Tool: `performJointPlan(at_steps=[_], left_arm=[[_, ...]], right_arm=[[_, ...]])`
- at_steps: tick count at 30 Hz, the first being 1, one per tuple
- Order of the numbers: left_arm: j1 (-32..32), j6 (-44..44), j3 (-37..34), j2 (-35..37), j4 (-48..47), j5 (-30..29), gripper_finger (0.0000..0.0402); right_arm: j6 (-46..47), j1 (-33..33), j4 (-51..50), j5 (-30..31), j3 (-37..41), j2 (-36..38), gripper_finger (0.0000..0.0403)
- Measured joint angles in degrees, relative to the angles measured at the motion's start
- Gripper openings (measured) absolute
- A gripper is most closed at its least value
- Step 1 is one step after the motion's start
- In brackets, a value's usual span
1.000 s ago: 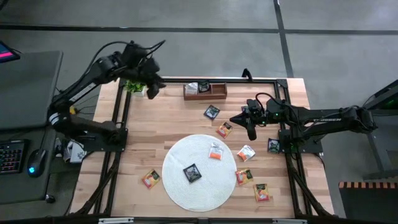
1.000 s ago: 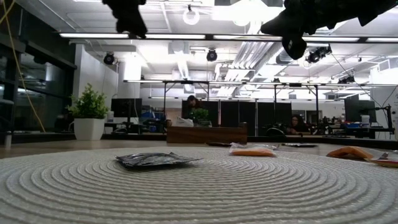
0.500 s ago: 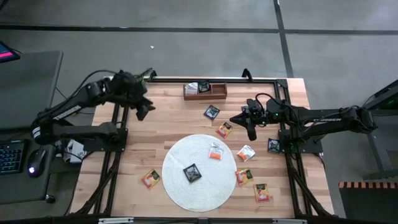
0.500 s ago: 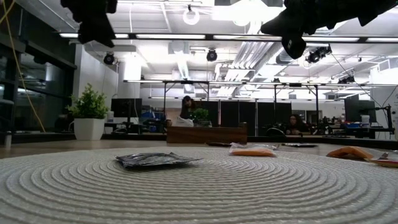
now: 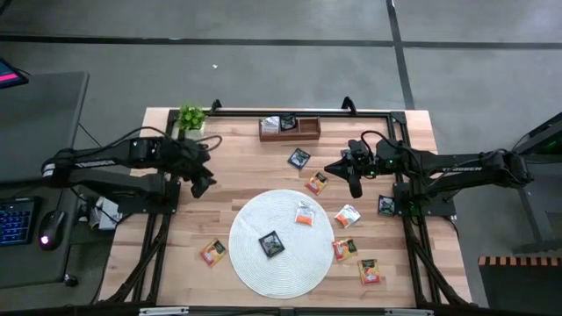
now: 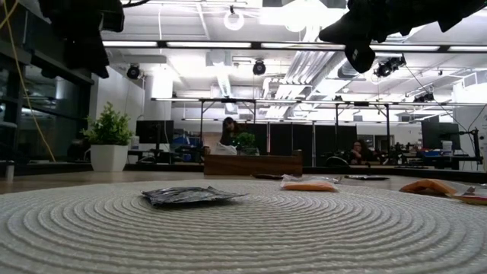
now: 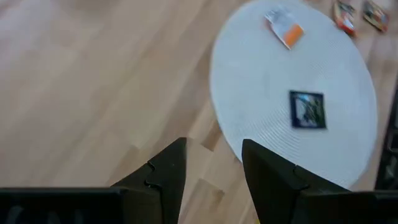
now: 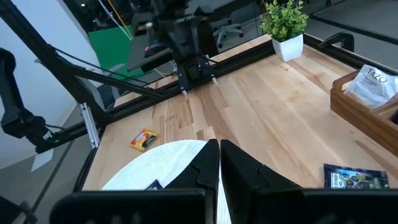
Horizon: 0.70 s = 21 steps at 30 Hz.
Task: Pick & Place Tea
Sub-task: Put the yellow tea bag into the right section of the wooden organizer
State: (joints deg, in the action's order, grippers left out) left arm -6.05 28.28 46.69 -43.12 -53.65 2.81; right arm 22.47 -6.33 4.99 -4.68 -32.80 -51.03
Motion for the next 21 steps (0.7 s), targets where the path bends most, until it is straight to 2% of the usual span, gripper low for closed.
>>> performJointPlan(at_steps=[11, 15, 21], left_arm=[[11.33, 8.25, -6.04, -0.02, 1.71, -1.94, 0.0154], [15.17, 14.03, -8.17, -0.02, 1.68, -1.98, 0.0154], [21.24, 28.22, -10.36, -0.04, 1.67, -3.94, 0.0154]], right_arm=[[-0.42, 0.00, 0.00, 0.01, 0.00, -0.01, 0.0012], [-0.42, 0.00, 0.00, -0.01, 0.00, 0.01, 0.0012], [-0.42, 0.00, 0.00, -0.01, 0.00, 0.01, 0.0012]])
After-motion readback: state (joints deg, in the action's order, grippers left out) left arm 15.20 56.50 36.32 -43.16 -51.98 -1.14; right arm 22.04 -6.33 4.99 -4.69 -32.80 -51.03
